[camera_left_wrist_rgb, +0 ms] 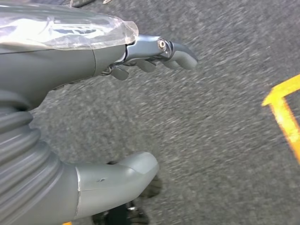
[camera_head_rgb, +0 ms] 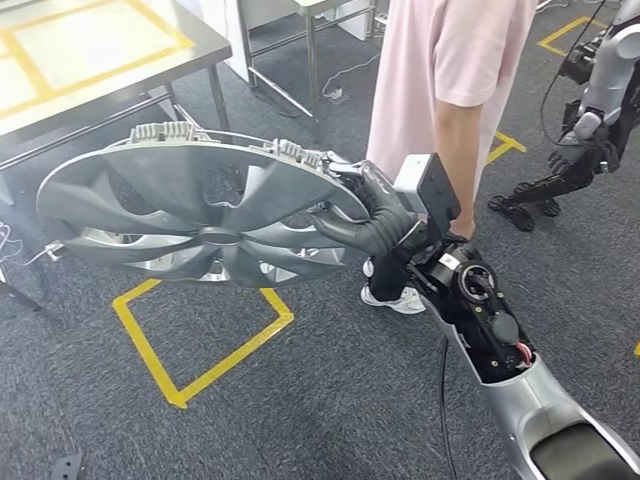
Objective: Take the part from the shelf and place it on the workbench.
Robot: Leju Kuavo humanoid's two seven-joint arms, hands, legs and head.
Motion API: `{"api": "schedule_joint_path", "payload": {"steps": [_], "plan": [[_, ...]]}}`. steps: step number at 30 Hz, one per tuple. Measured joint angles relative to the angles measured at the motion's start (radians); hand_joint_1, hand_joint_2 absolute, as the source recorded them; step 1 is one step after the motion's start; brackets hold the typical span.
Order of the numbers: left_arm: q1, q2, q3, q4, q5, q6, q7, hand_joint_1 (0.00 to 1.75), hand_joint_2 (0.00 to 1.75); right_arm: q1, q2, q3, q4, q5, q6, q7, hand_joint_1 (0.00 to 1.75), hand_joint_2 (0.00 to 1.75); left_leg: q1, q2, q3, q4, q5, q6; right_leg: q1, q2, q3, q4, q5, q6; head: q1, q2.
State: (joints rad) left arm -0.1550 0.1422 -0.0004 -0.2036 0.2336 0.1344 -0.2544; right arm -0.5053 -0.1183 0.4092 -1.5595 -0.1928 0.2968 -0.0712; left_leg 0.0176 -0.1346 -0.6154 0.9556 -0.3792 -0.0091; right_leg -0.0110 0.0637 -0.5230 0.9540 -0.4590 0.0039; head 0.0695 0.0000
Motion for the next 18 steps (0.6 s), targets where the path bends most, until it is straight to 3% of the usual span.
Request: {"api": "schedule_joint_path", "payload": {"steps": [1,3,5,7,8,9,11,13,16,18], "plan": [[0.003,0.000,0.000,0.000,0.000,0.000,0.000,0.00,1.75,0.000,0.001,0.000,0.000,0.000,0.000,0.001,1.75,1.75,-0.001,0.007,-0.004,0.001,0.000,-0.006,-0.001,-0.012,0.004,-0.005,0.003,-0.004,0.000,0.000],[0.004,0.004,0.000,0.001,0.000,0.000,0.000,0.00,1.75,-0.002,0.003,0.001,0.000,0.001,-0.001,0.002,1.75,1.75,-0.006,0.058,-0.030,0.051,-0.031,-0.015,-0.006,-0.038,0.009,-0.016,0.011,-0.014,-0.012,0.000],[0.000,0.006,0.000,0.001,0.000,-0.002,0.000,0.00,1.75,-0.003,0.004,0.000,0.000,0.001,-0.002,0.002,1.75,1.75,-0.005,0.114,-0.092,0.179,-0.095,-0.023,-0.005,-0.065,0.010,-0.019,0.013,-0.019,-0.028,0.000],[-0.001,0.004,0.000,0.001,-0.001,-0.007,0.001,0.00,1.75,-0.001,0.004,0.000,0.000,0.001,-0.003,0.004,1.75,1.75,0.000,0.125,-0.146,0.288,-0.129,-0.030,-0.004,-0.092,0.009,-0.019,0.012,-0.019,-0.036,0.000],[0.000,0.004,0.000,0.001,-0.002,-0.010,0.001,0.00,1.75,0.000,0.004,0.000,0.000,0.001,-0.003,0.005,1.75,1.75,0.002,0.128,-0.146,0.290,-0.120,-0.033,-0.004,-0.105,0.009,-0.019,0.011,-0.019,-0.039,0.000],[0.001,0.004,0.000,0.001,-0.003,-0.012,0.001,0.00,1.75,0.001,0.004,0.000,0.000,0.002,-0.003,0.006,1.75,1.75,0.004,0.133,-0.124,0.249,-0.094,-0.034,-0.005,-0.117,0.010,-0.019,0.010,-0.017,-0.042,0.000],[0.000,0.006,0.000,0.000,-0.004,-0.016,0.001,0.00,1.75,0.001,0.004,-0.001,-0.002,0.002,-0.004,0.007,1.75,1.75,0.002,0.165,-0.042,0.100,-0.033,-0.032,-0.003,-0.137,0.012,-0.016,0.004,-0.009,-0.047,0.000],[-0.002,0.007,0.000,0.000,-0.006,-0.018,0.001,0.00,1.75,0.000,0.004,-0.003,-0.005,0.002,-0.005,0.007,1.75,1.75,-0.005,0.186,0.005,0.009,-0.010,-0.019,0.003,-0.154,0.014,-0.013,-0.002,0.002,-0.048,0.000],[0.000,0.008,-0.001,0.001,-0.006,-0.019,0.002,0.00,1.75,0.000,0.004,-0.005,-0.009,0.002,-0.007,0.008,1.75,1.75,-0.006,0.162,0.006,0.001,-0.013,0.003,0.006,-0.172,0.019,-0.013,-0.011,0.017,-0.041,0.000],[0.000,0.008,-0.001,0.001,-0.006,-0.019,0.002,0.00,1.75,0.001,0.004,-0.006,-0.010,0.002,-0.007,0.008,1.75,1.75,-0.001,0.145,0.008,-0.002,-0.012,0.015,0.001,-0.141,0.003,0.029,-0.045,0.025,-0.035,0.000]]}}
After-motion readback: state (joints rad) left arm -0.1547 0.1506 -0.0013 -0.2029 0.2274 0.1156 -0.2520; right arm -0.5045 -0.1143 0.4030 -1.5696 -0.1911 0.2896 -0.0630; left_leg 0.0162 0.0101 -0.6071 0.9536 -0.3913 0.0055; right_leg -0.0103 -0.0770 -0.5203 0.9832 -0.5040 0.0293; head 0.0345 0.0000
